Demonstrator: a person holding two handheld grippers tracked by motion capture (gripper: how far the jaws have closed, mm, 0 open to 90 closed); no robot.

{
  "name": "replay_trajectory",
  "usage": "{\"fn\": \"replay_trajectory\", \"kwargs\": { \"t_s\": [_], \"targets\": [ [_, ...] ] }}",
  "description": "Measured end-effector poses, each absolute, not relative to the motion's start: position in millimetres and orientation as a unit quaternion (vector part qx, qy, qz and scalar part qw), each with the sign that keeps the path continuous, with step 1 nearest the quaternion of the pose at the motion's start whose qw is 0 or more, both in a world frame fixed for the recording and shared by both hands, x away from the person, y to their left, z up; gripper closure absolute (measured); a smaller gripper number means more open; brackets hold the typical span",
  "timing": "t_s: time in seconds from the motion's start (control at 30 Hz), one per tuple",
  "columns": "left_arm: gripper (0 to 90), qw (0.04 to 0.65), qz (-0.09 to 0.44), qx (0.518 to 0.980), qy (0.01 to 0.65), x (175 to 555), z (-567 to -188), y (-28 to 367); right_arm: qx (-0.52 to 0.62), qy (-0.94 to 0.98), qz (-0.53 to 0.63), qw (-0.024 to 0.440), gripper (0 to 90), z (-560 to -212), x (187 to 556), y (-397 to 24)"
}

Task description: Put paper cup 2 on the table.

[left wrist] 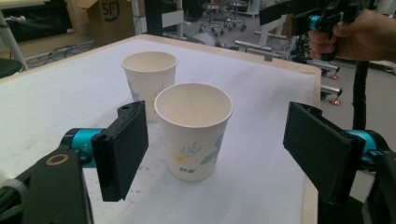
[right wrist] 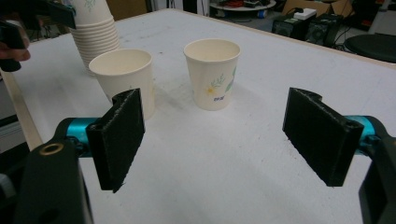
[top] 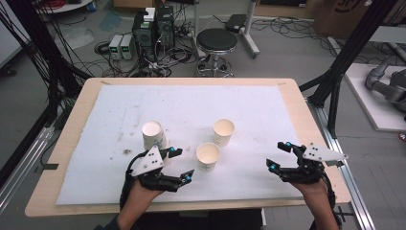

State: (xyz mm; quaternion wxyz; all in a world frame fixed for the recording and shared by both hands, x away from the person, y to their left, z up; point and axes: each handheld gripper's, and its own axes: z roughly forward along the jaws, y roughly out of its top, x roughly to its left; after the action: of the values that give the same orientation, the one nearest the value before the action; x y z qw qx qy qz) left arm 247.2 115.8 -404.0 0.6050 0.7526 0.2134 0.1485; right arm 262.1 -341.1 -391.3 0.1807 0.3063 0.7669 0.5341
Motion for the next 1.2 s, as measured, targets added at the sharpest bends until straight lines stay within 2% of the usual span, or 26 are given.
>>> {"fn": "replay_trajectory", "kwargs": {
  "t_s": [0.2,0.3,0.4,0.77,1.2],
  "targets": [
    [23.6,0.613,0.160,0.740,0.225,237,-401,143,0.310,0.767,0.531,0.185,21.4,-393,264,-344],
    [21.4,0.615,0.170,0.733,0.236,232,-401,159,0.316,0.767,0.527,0.186,21.4,-396,264,-347],
    [17.6,0.621,0.191,0.712,0.266,231,-402,181,0.320,0.766,0.522,0.196,21.4,-396,263,-350],
    [17.2,0.611,0.250,0.679,0.322,240,-412,229,0.328,0.771,0.502,0.216,21.3,-395,261,-342],
    [18.4,0.604,0.278,0.655,0.360,245,-423,252,0.332,0.771,0.493,0.228,21.3,-395,260,-338]
  ]
}}
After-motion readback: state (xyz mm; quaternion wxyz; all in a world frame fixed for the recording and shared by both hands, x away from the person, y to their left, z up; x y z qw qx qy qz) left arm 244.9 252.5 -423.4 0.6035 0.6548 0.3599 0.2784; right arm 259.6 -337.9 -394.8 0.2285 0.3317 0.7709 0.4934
